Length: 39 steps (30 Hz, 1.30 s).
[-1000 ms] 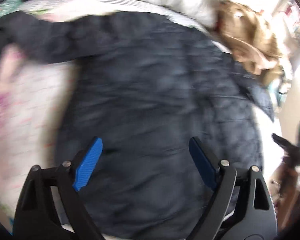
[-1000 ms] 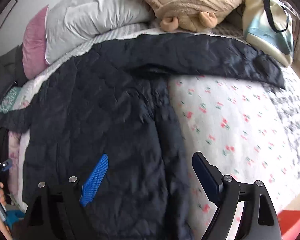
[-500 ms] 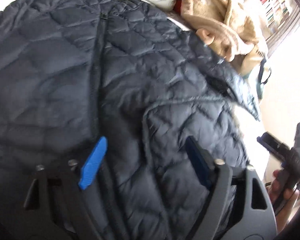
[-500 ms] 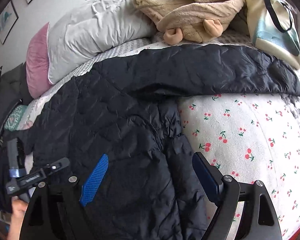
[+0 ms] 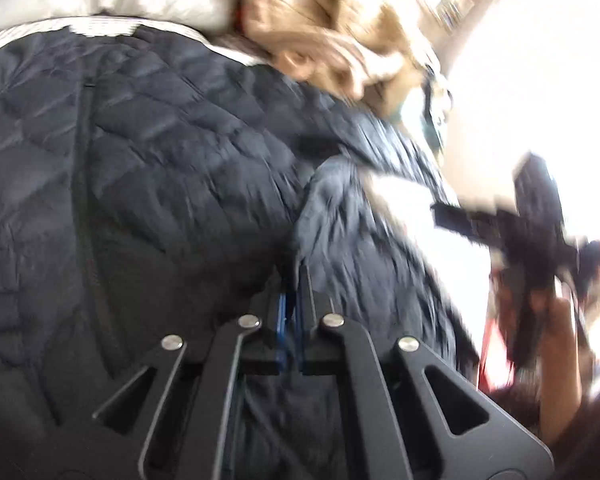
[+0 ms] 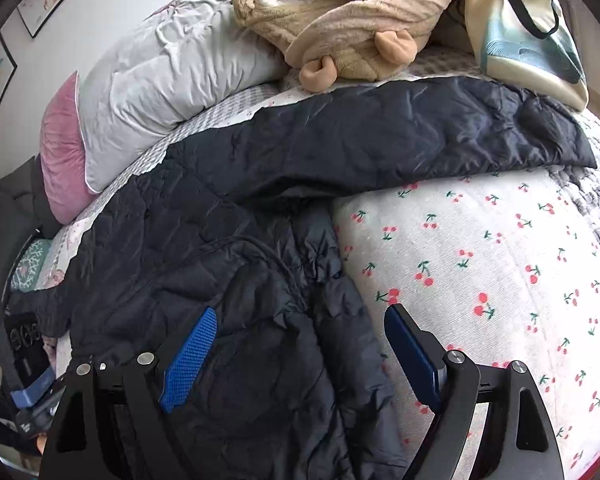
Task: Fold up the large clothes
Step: 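Fold the jacket side with the left gripper toward the right gripper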
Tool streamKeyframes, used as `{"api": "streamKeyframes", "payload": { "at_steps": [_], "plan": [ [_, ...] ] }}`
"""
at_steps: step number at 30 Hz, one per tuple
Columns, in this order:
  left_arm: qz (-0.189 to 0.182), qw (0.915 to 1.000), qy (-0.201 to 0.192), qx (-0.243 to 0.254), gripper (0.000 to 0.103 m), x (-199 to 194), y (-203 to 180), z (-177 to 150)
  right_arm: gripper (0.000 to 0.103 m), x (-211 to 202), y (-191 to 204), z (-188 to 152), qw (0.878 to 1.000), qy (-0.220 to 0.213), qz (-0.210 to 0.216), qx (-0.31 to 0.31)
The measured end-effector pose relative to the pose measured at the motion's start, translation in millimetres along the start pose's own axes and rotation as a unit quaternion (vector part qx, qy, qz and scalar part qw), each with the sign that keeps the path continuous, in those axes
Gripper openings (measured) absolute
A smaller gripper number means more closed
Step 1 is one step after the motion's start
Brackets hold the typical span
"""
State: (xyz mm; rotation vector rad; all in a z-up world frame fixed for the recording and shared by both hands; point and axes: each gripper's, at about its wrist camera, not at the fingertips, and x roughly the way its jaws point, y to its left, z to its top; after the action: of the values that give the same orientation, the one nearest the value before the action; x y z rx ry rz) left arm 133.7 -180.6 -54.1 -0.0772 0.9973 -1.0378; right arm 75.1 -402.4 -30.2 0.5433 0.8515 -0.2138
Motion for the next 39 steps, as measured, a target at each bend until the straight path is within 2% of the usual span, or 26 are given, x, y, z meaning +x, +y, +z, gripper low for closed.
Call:
{"api": "streamKeyframes", "payload": {
  "at_steps": [2,3,4,6,8,10,13,15,17,19,21,22,24,26,28,30,32,34,36,39],
  "plan": [
    [-0.003,0.9973,0.071,0.019,0.011,6,1,-12,0.087,-3,-2,1,1.000,-0.004,0.005,0.004],
    [0.009,0.9938,0.107,0.029,0.016,9,2,-19,0.087,-3,-3,2,1.000,-0.005,0.007,0.006],
    [0.023,0.9911,0.125,0.041,0.017,9,2,-24,0.087,-4,-2,2,1.000,-0.006,0.009,0.006],
    [0.022,0.9875,0.151,0.042,0.021,7,4,-30,0.087,-3,1,3,1.000,-0.008,0.013,0.005],
    [0.028,0.9892,0.142,0.026,0.029,-3,8,-28,0.087,0,7,2,1.000,-0.005,0.020,0.000],
    [0.023,0.9944,0.103,0.012,0.046,-17,9,-21,0.087,5,15,2,1.000,0.001,0.021,-0.007],
    [-0.002,0.9985,0.053,-0.008,0.050,-24,7,-12,0.087,15,31,-3,0.999,0.015,0.016,-0.033],
    [-0.001,0.9990,0.039,-0.020,0.054,-18,6,-10,0.087,27,41,-10,0.997,0.040,-0.002,-0.062],
    [0.014,0.9979,0.060,-0.021,0.054,0,3,-14,0.087,44,46,-20,0.991,0.083,-0.046,-0.095],
    [0.040,0.9921,0.119,-0.002,0.054,23,-3,-26,0.087,61,43,-33,0.981,0.127,-0.081,-0.122],
    [0.069,0.9886,0.128,0.039,0.056,29,-12,-32,0.087,61,38,-41,0.981,0.125,-0.067,-0.135],
    [0.076,0.9872,0.130,0.053,0.062,28,-17,-33,0.087,58,36,-42,0.980,0.123,-0.061,-0.143],
    [0.067,0.9858,0.148,0.041,0.074,25,-19,-30,0.087,52,33,-44,0.979,0.127,-0.052,-0.151],
    [0.054,0.9873,0.149,0.011,0.078,16,-16,-25,0.087,42,26,-43,0.980,0.123,-0.041,-0.148],
    [0.056,0.9900,0.129,-0.014,0.084,3,-12,-18,0.087,26,12,-36,0.986,0.110,-0.024,-0.124],
    [0.066,0.9922,0.102,-0.030,0.085,-11,-9,-8,0.087,9,-7,-23,0.994,0.078,0.000,-0.072],
    [0.073,0.9924,0.090,-0.042,0.085,-21,-3,-2,0.087,-9,-39,-8,0.999,0.031,0.032,-0.001],
    [0.092,0.9916,0.067,-0.062,0.085,-36,10,4,0.087,-18,-75,5,0.996,-0.009,0.043,0.078],
    [0.117,0.9889,0.048,-0.079,0.087,-44,23,9,0.087,-19,-108,19,0.989,-0.026,0.039,0.141],
    [0.153,0.9823,0.030,-0.104,0.100,-57,41,13,0.087,-18,-149,37,0.976,-0.051,0.031,0.210]
  ]
}}
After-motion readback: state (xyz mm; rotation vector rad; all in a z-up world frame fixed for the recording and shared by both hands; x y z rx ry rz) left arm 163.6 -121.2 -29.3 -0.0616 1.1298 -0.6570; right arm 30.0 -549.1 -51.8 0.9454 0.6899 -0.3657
